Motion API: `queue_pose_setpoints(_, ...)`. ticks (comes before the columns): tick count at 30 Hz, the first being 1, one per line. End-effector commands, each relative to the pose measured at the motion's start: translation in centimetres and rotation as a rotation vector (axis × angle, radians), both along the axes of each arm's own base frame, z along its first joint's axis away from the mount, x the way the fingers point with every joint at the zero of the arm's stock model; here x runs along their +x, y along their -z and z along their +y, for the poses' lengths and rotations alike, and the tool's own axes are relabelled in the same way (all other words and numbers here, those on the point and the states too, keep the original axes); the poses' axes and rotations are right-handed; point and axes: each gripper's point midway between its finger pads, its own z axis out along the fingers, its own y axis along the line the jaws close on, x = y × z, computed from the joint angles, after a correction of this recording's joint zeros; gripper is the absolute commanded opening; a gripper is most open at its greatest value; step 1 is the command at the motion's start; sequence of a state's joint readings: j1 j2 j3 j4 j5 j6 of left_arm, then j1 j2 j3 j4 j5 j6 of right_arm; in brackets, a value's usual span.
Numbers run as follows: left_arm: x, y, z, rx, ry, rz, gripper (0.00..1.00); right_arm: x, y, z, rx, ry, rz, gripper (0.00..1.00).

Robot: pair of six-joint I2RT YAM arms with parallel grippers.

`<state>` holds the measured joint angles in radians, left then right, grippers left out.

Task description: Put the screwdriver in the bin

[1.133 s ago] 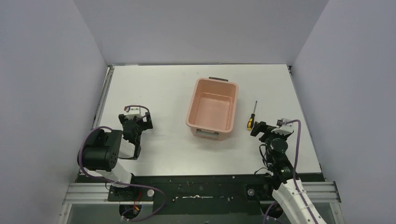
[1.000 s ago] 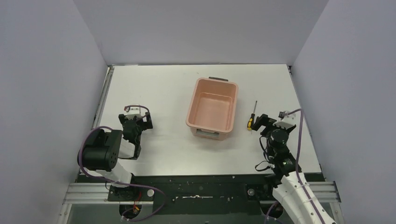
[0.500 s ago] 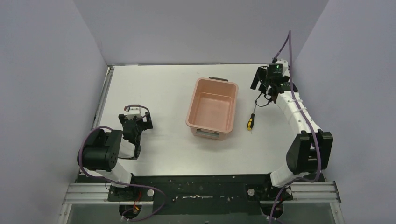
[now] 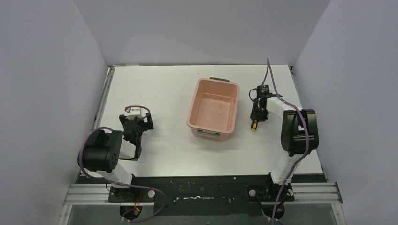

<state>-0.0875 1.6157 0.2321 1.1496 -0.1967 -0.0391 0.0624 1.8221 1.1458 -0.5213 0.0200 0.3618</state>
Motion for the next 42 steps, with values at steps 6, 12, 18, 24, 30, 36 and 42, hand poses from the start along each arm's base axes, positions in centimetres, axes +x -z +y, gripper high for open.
queue_pose_setpoints(6, 1.2, -2.3, 0.1, 0.003, 0.002, -0.084, 0.97, 1.0, -6.7, -0.6, -0.045, -0.018, -0.066, 0.00)
queue_pose_setpoints(12, 1.2, -2.4, 0.1, 0.003, 0.002, -0.086, 0.97, 0.4, -18.1, -0.1, -0.058, -0.017, -0.186, 0.00)
queue_pose_setpoints(18, 1.2, -2.3, 0.1, 0.003, 0.002, -0.085, 0.97, 0.7, -25.9, 12.2, 0.066, -0.214, -0.376, 0.00)
queue_pose_setpoints(24, 1.2, -2.3, 0.1, 0.003, 0.002, -0.085, 0.97, -0.2, -27.4, 22.1, 0.149, -0.391, -0.429, 0.00)
queue_pose_setpoints(30, 1.2, -2.3, 0.1, 0.003, 0.002, -0.086, 0.97, -0.3, -21.8, 23.6, 0.150, -0.415, -0.359, 0.00)
queue_pose_setpoints(36, 1.2, -2.3, 0.1, 0.004, 0.002, -0.086, 0.97, -0.7, -12.2, 23.5, 0.112, -0.424, -0.210, 0.00)
queue_pose_setpoints(42, 1.2, -2.3, 0.1, 0.004, 0.002, -0.086, 0.97, -0.7, -5.7, 22.0, 0.068, -0.389, -0.124, 0.12)
